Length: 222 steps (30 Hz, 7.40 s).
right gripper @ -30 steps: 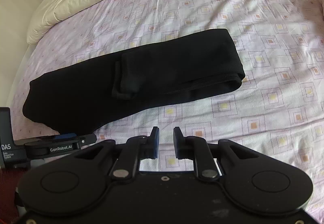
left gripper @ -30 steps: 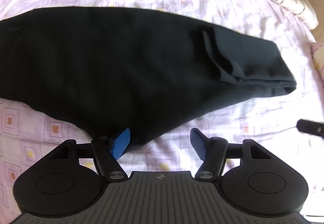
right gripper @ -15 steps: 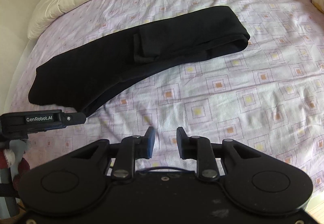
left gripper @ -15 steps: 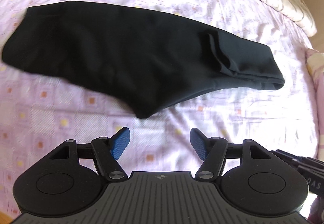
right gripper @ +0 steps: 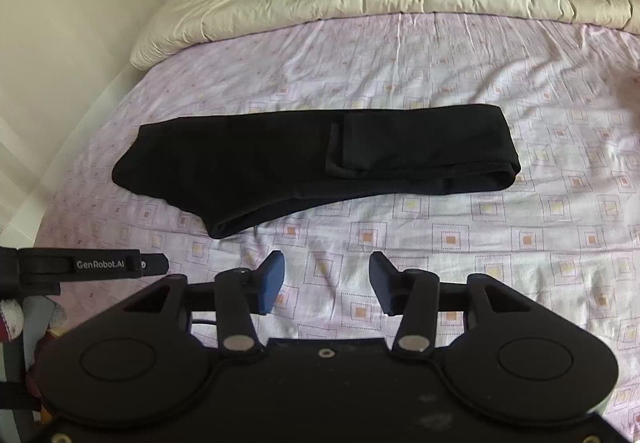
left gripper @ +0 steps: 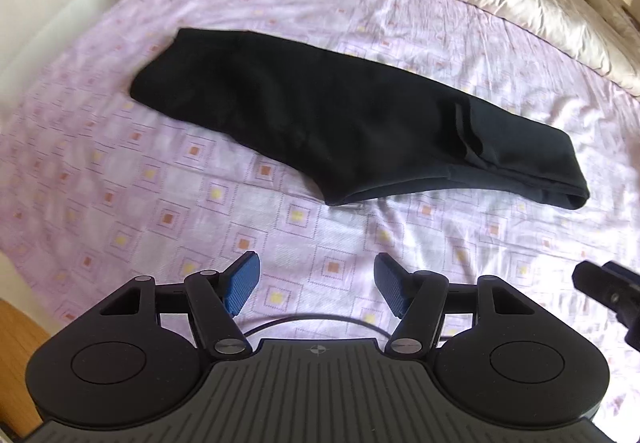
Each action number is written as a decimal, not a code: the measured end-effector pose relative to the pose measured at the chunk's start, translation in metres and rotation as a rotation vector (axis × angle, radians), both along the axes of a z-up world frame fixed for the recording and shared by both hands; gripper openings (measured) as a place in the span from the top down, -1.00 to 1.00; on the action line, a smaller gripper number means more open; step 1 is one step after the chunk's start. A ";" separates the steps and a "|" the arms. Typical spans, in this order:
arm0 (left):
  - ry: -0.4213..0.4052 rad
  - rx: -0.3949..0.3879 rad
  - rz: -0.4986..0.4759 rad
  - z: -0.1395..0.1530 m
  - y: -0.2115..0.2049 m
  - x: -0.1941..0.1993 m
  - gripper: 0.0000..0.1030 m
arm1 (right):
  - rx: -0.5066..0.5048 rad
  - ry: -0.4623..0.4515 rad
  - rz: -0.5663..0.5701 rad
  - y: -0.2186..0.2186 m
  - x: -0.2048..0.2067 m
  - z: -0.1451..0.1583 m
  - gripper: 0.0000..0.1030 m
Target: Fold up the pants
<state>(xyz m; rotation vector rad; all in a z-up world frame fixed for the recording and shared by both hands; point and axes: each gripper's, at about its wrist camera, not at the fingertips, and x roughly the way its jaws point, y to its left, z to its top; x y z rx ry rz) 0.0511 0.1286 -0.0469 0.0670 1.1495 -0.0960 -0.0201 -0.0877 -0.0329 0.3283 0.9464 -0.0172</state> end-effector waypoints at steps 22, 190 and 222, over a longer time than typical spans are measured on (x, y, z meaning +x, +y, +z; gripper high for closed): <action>-0.127 0.089 0.016 0.033 0.007 -0.019 -0.20 | -0.093 -0.046 0.092 0.047 -0.018 0.012 -0.51; -0.081 -0.146 -0.348 -0.049 -0.080 0.062 0.17 | 0.199 0.083 -0.066 -0.119 0.159 -0.070 -0.58; 0.006 -0.051 -0.086 -0.098 -0.023 0.093 0.04 | 0.111 0.024 0.057 -0.108 0.172 -0.021 0.78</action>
